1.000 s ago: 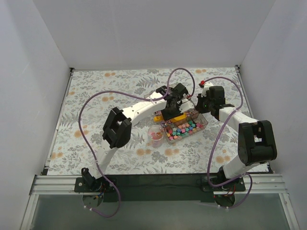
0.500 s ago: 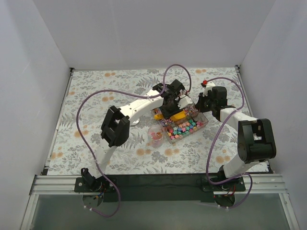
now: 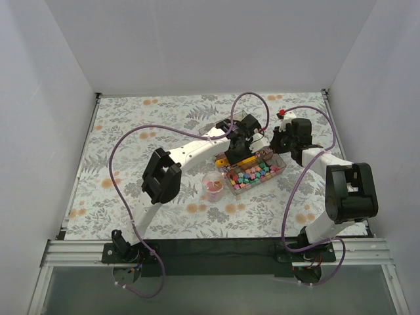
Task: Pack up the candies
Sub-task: Scoop the fake candies from the storage box.
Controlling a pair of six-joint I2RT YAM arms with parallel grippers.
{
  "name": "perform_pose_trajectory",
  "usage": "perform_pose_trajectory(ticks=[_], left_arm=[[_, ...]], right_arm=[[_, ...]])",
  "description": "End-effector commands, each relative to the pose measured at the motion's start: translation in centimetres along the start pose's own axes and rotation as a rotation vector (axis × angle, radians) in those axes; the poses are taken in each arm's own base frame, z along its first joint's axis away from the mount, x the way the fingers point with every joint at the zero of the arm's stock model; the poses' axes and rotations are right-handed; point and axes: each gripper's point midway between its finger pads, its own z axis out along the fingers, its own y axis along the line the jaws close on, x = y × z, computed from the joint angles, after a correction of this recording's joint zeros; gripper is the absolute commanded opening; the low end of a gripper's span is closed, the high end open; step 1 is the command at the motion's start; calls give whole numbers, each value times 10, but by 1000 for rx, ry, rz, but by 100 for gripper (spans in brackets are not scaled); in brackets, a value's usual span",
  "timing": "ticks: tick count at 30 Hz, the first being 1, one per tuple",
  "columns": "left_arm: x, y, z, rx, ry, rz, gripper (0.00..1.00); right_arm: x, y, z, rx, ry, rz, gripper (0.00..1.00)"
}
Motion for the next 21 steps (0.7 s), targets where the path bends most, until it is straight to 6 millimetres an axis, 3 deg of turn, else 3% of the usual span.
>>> perform_pose_trajectory(ticks=[1, 2, 3, 4, 6, 10, 15, 20, 21], left_arm=[[-77, -52, 6, 234, -362, 28, 0], [-77, -53, -5, 274, -396, -2, 0], [-82, -38, -13, 266, -459, -28, 0], [-65, -42, -3, 291, -437, -48, 0], [-70, -32, -18, 285, -518, -52, 0], [-58, -33, -12, 298, -505, -43, 0], [-44, -30, -6, 286, -484, -41, 0], [-35, -17, -19, 224, -525, -23, 0], [-25, -18, -13, 224, -510, -28, 0]], right_arm=[[20, 55, 2, -206, 54, 68, 1], [22, 56, 3, -216, 60, 68, 1], [23, 57, 3, -225, 65, 72, 1], [25, 60, 3, -238, 71, 74, 1], [26, 65, 4, -275, 78, 81, 1], [30, 76, 4, -338, 97, 85, 1], [46, 73, 7, -329, 136, 102, 1], [63, 69, 13, -324, 175, 113, 1], [64, 69, 13, -325, 179, 115, 1]])
